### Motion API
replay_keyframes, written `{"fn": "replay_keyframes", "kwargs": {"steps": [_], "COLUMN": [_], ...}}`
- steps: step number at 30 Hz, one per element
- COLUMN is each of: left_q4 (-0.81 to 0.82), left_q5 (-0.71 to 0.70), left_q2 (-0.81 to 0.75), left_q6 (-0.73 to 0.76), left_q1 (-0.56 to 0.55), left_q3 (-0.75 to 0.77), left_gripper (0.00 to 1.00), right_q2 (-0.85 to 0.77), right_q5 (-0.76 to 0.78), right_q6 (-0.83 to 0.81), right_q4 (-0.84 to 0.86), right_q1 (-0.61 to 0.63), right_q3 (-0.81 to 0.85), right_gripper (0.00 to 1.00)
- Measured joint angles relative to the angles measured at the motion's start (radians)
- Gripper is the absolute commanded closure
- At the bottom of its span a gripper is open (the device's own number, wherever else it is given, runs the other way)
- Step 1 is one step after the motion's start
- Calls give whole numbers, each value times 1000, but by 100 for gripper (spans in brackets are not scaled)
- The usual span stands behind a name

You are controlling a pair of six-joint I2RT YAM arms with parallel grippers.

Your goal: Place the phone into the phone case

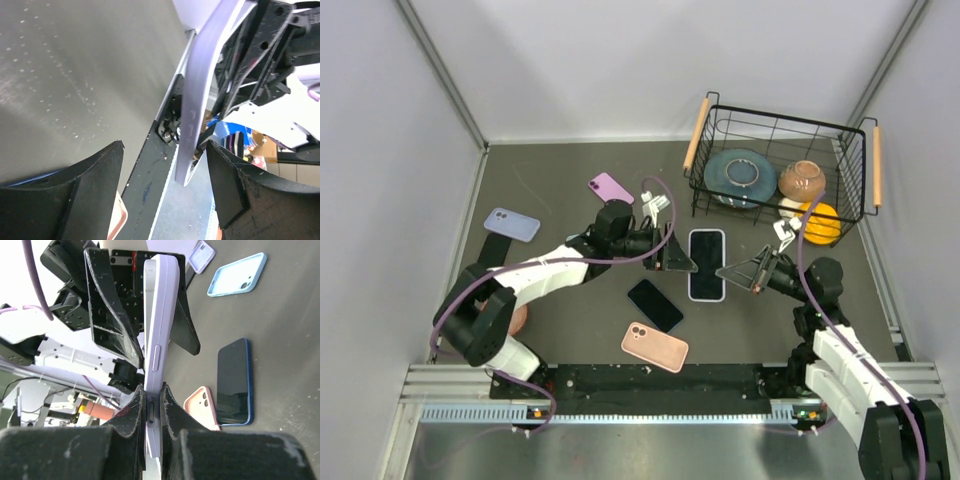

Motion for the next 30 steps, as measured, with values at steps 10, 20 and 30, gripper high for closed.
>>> {"fn": "replay_keyframes", "kwargs": {"steps": [10,20,30], "left_q4": [241,299,306], "left_q5": [82,112,91], "left_q2": [31,44,58], "left_q6": [-145,-189,-213], "left_q1": [-24,-28,-24], "left_q3": [-38,-40,-41], "left_gripper": [64,100,100], "right_q2": [22,29,-50], "right_q5": [-45,-72,-93], "right_q6": [69,85,88], "right_q4": [82,124,126], "right_q1": [24,31,31], "right_q3": [-32,-48,-143], "right_gripper": [100,47,68]}}
